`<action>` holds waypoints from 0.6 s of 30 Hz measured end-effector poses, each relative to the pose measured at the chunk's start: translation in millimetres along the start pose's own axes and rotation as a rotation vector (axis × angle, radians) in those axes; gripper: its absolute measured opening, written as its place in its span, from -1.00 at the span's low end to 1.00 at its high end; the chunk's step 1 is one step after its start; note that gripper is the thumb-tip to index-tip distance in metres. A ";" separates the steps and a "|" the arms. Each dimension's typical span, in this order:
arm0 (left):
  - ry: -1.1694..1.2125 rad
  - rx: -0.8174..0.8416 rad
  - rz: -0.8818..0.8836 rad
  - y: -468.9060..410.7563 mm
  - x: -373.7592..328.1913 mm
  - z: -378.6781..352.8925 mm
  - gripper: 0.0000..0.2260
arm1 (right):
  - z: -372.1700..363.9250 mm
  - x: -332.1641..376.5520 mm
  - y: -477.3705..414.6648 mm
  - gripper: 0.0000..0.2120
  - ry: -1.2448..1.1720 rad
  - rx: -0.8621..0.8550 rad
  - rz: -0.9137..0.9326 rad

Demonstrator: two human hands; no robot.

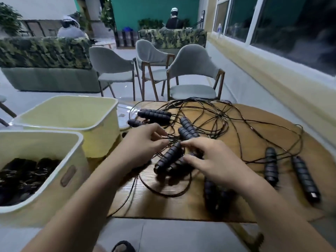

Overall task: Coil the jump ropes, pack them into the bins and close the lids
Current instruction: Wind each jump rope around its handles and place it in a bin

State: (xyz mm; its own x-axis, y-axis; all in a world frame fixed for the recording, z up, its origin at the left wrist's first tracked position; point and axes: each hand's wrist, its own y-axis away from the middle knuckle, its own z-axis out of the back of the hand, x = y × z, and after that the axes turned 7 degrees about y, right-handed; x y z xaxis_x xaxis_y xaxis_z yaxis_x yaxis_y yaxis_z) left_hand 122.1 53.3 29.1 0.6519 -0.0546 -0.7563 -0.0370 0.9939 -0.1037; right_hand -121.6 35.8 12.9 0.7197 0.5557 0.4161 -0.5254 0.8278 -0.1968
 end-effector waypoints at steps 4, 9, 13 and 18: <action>-0.007 0.019 0.011 -12.9 -7.1 -51.8 -0.87 | 3.0 -39.7 6.0 -0.72 0.036 -0.103 -0.196; -0.029 -0.025 0.023 -28.4 -4.8 -85.4 -0.86 | -10.7 -74.4 -12.3 -0.79 0.040 -0.134 -0.372; -0.010 -0.074 0.021 -41.4 -3.2 -91.2 -0.93 | -23.9 -79.1 -31.7 -0.66 -0.001 -0.123 -0.395; 0.079 -0.161 0.095 -59.8 -2.7 -94.0 -0.90 | -33.7 -80.8 -50.5 -0.67 -0.012 -0.100 -0.428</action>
State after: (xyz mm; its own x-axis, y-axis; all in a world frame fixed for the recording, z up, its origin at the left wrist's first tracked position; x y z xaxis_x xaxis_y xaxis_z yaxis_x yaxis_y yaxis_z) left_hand 51.4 -14.9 -23.4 0.5788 0.0249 -0.8151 -0.2204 0.9671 -0.1270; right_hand -137.9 -48.4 -40.7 0.8574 0.1602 0.4891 -0.1338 0.9870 -0.0886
